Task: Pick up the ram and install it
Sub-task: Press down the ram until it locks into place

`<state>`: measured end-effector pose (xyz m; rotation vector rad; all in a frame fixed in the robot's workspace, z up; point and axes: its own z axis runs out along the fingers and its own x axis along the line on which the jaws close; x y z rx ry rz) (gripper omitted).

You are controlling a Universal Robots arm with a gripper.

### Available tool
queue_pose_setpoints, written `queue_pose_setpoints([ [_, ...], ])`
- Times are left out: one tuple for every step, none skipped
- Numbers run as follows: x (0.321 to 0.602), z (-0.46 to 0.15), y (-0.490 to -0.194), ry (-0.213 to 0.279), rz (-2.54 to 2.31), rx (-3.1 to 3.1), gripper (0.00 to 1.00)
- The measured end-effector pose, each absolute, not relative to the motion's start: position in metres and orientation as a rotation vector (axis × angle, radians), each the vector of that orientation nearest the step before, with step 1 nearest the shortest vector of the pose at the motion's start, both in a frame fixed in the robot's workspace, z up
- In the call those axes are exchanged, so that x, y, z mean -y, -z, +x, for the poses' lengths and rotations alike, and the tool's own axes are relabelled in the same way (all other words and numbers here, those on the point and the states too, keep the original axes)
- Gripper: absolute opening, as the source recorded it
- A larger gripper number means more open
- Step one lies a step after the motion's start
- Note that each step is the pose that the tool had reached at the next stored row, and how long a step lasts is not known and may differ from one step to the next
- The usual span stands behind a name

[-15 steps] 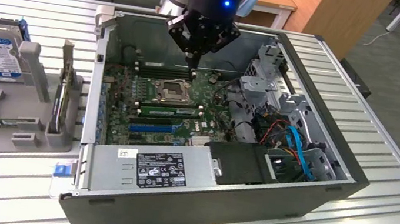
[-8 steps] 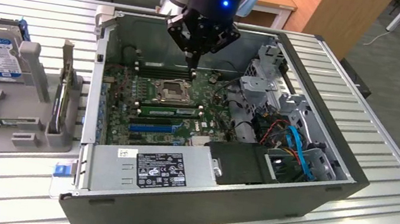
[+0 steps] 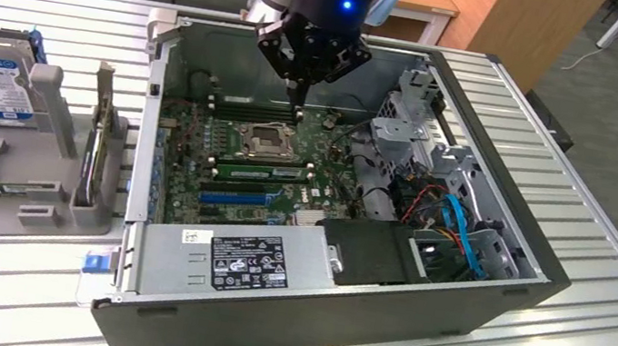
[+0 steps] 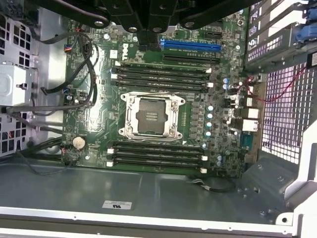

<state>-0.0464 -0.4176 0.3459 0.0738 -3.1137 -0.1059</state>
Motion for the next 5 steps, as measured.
queue_pose_setpoints([
  [0.4176,-0.0464,-0.3459,0.106,0.074,3.114,0.1],
  [0.4176,-0.0464,-0.3459,0.106,0.074,3.114,0.1],
  [0.4176,-0.0464,-0.3459,0.106,0.074,3.114,0.1],
  [0.4176,-0.0464,-0.3459,0.106,0.074,3.114,0.1],
  [0.4176,-0.0464,-0.3459,0.106,0.074,3.114,0.1],
])
